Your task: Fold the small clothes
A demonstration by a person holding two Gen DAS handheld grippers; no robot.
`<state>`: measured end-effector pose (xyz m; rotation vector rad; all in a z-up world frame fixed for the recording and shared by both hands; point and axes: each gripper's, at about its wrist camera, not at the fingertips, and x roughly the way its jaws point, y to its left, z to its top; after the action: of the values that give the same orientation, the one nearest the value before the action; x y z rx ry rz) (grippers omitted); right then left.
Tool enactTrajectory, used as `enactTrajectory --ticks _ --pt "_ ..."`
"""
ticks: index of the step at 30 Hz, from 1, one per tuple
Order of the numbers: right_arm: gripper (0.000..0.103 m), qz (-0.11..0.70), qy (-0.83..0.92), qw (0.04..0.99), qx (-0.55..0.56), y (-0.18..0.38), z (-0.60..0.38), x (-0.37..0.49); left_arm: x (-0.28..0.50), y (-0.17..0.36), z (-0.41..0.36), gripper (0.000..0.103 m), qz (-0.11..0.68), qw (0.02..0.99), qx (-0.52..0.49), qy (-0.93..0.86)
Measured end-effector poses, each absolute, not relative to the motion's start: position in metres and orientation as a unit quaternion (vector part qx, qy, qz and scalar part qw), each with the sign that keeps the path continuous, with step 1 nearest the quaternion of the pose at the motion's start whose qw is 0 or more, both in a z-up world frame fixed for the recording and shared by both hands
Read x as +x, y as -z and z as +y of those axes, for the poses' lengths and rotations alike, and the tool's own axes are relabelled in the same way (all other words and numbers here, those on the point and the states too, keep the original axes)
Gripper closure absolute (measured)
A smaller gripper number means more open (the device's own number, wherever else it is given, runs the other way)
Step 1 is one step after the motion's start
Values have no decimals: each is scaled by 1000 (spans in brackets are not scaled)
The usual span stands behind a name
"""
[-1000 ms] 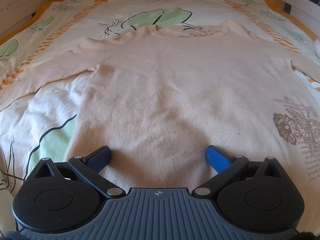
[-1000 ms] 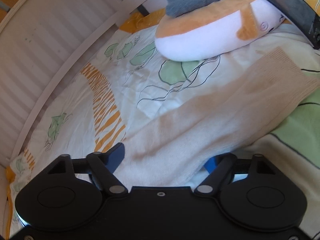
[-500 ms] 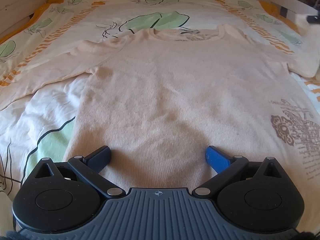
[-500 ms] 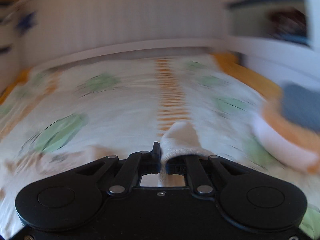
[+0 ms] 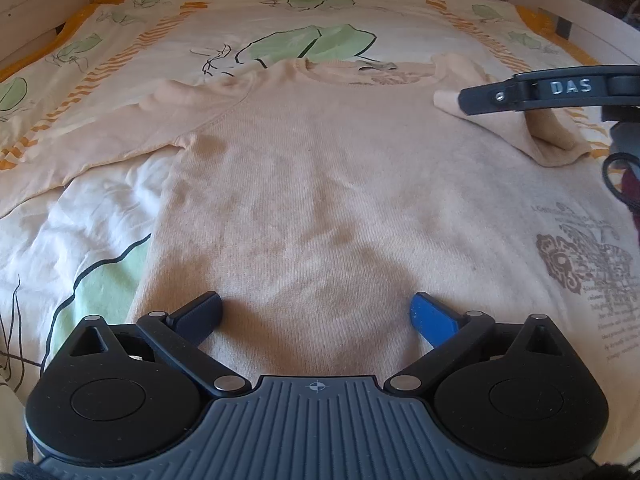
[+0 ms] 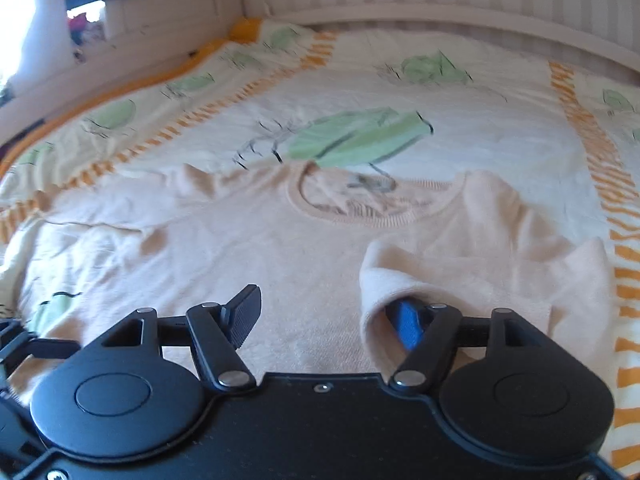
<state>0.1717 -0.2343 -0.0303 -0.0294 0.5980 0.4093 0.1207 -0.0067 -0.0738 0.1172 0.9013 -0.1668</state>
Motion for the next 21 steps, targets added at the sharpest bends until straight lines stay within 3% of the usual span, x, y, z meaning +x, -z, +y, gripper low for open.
enactTrajectory --ticks 4,14,21 --pt "29 267 -179 947 23 17 -269 173 122 62 -9 19 438 893 61 79" --pt "30 256 -109 949 151 51 -362 197 135 21 -65 20 380 908 145 99" --pt "29 241 -55 942 225 63 -411 194 147 29 -151 20 308 906 249 152"
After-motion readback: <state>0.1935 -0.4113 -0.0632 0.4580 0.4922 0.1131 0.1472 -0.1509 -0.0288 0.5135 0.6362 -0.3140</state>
